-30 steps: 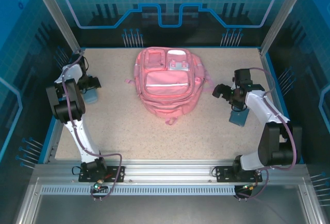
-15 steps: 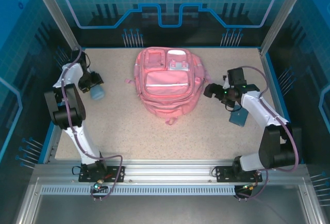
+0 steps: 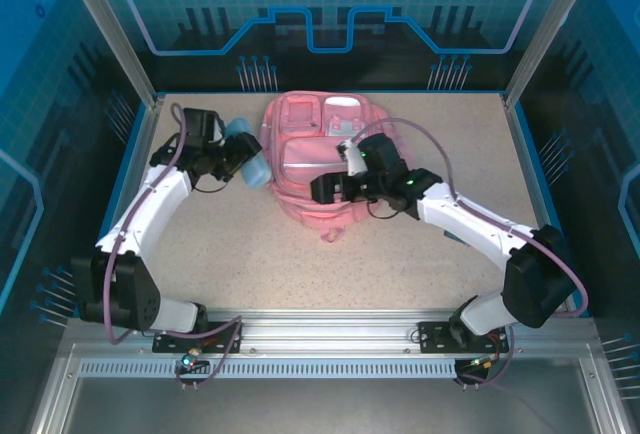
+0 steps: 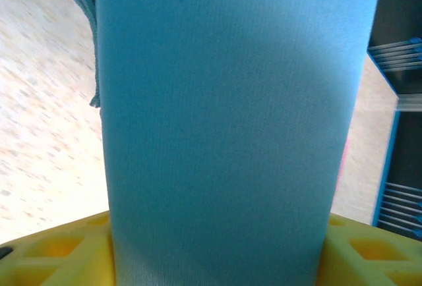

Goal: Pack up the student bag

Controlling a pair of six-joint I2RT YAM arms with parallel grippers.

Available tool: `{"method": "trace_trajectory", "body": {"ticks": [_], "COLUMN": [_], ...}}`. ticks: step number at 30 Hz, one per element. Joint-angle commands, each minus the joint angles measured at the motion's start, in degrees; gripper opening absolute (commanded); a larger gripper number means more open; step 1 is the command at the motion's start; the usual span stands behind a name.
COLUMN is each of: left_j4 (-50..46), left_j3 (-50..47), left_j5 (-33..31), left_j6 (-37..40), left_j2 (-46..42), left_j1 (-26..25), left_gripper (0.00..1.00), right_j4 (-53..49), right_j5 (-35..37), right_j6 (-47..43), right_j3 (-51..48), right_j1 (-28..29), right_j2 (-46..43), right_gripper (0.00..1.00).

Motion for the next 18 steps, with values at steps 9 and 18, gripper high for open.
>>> {"method": "trace_trajectory", "body": {"ticks": [9, 18], "left_j4": [12.05, 13.94], "left_j3": [-7.2, -8.51], "left_j5": [3.55, 5.86], "left_j6": [-18.74, -22.17], "left_j2": [-5.69, -6.83], "left_j1": [-7.48, -8.74], "left_gripper": [0.65, 0.67], "right_j4": [15.08, 16.76], "right_j5": [-0.89, 1.21], "right_j6": [8.08, 7.6], "right_j3": [5.58, 8.95], "right_j1": [7.14, 6.59], "right_j2": [10.34, 13.36], "right_gripper": [0.86, 0.66]}}
